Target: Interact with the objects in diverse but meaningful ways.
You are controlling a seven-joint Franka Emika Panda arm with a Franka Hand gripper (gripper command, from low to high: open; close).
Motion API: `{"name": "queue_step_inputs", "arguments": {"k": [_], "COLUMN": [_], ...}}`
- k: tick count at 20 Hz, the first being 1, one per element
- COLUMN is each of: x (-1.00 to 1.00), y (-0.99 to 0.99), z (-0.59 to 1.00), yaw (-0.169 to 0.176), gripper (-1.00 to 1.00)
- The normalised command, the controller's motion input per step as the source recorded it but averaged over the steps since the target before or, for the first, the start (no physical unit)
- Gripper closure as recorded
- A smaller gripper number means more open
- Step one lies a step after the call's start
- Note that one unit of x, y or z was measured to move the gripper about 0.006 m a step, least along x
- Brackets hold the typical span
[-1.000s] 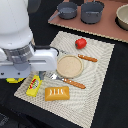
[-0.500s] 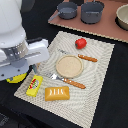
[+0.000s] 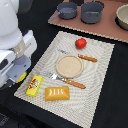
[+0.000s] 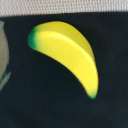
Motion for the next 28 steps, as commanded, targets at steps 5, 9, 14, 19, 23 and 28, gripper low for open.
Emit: {"name": "queue_step_inputs", "arguments": {"k": [5, 9, 14, 19, 23, 28], "x": [-0.44, -0.72, -0.46, 0.29, 0.11, -0.09], "y": [0.00, 0.02, 0.00, 0.01, 0.06, 0.02], "z": [-0.17, -0.28, -0.22, 0.00, -0.08, -0.25], "yaw": [0.092, 0.098, 0.105, 0.029, 0.038, 0.085], "gripper": [-1.00, -1.00, -1.00, -1.00, -1.00, -1.00]}}
